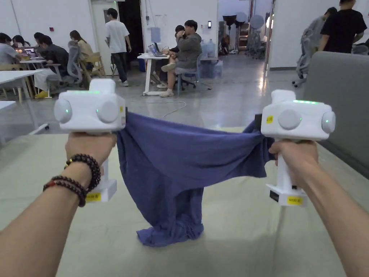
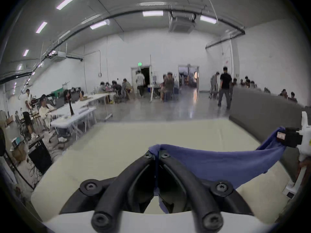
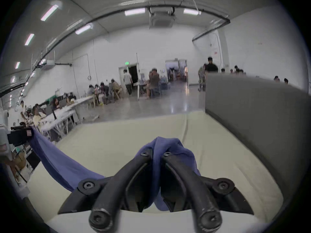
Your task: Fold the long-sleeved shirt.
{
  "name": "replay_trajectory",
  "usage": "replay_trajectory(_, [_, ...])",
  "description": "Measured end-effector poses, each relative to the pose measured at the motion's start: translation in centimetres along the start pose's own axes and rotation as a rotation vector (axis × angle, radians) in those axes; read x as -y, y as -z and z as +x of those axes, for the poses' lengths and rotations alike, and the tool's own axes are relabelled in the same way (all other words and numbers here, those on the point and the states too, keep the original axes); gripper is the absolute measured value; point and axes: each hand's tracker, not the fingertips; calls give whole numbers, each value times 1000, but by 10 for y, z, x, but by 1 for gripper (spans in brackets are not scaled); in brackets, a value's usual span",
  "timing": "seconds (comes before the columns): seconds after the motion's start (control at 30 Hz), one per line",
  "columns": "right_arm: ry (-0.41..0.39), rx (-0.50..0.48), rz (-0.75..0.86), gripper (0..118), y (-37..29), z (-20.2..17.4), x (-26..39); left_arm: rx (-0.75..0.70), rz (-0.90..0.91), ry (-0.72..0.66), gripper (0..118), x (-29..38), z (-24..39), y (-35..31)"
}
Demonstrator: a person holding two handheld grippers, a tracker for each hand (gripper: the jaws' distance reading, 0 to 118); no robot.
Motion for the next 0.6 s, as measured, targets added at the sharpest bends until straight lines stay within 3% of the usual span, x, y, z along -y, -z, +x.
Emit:
replay_trajectory(0.23, [-28, 6, -209, 3, 49, 17, 133, 50, -246, -64, 0, 139, 1, 39])
replay_trajectory(0.47, [-23, -28, -182, 3, 4, 31, 135, 79, -200, -74, 0, 151, -12, -2])
replay_trajectory(0.6, [-40, 39, -198, 3, -44, 30, 157, 102, -217, -108, 0, 183, -13, -60])
